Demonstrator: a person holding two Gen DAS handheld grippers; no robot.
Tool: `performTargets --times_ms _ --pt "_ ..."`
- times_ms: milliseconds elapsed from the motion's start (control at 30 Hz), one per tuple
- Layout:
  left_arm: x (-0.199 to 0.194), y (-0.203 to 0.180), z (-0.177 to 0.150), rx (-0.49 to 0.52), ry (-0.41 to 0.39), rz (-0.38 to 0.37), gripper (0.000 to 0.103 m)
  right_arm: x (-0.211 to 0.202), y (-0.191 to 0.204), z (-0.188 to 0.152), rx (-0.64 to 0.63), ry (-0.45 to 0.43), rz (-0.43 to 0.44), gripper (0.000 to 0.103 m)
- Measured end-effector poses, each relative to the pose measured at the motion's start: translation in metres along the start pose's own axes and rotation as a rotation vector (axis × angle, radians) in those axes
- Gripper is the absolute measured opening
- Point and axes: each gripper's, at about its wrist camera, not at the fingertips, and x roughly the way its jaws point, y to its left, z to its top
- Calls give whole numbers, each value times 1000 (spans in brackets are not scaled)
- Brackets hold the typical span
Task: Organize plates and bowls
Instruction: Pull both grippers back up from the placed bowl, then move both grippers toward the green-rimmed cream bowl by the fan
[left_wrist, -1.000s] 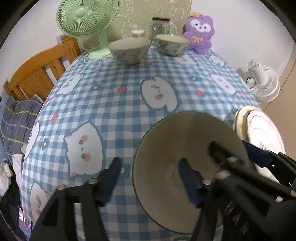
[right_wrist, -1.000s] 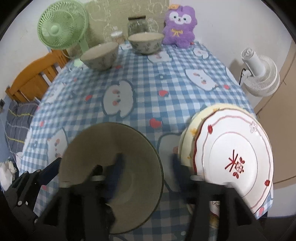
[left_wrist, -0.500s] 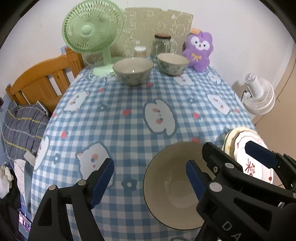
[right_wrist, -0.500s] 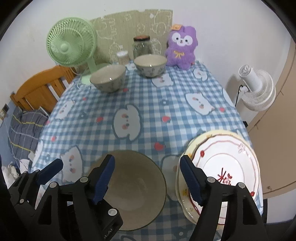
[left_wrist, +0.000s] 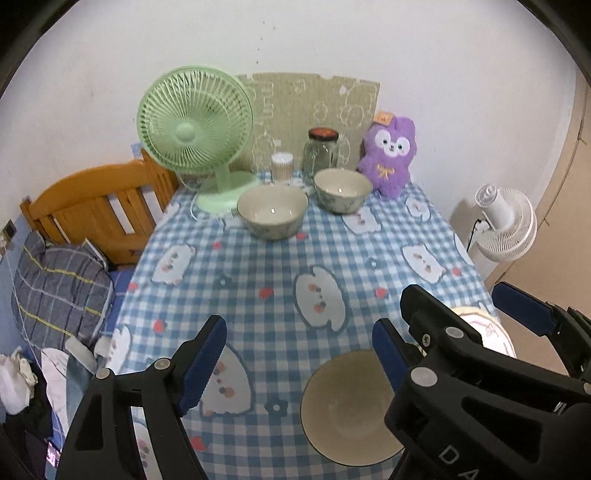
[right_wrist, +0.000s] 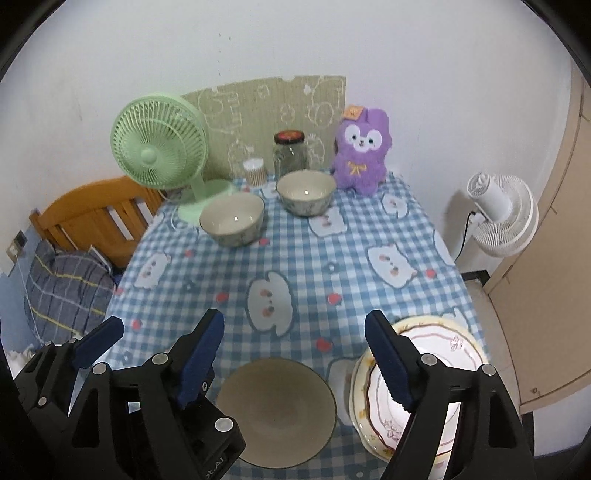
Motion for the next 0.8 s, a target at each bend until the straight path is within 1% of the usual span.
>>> performTargets --times_ms 233,467,600,800 --pt "-13 8 22 1 -27 -3 83 -14 10 24 8 -30 -16 82" --pt "-15 14 45 17 -47 -19 83 -19 18 44 24 -51 -39 82" --pt "-15 18 58 17 -57 -25 83 -19 22 58 22 -61 -46 82" --pt "-6 21 77 3 -67 -10 83 -8 25 80 8 -68 -33 82"
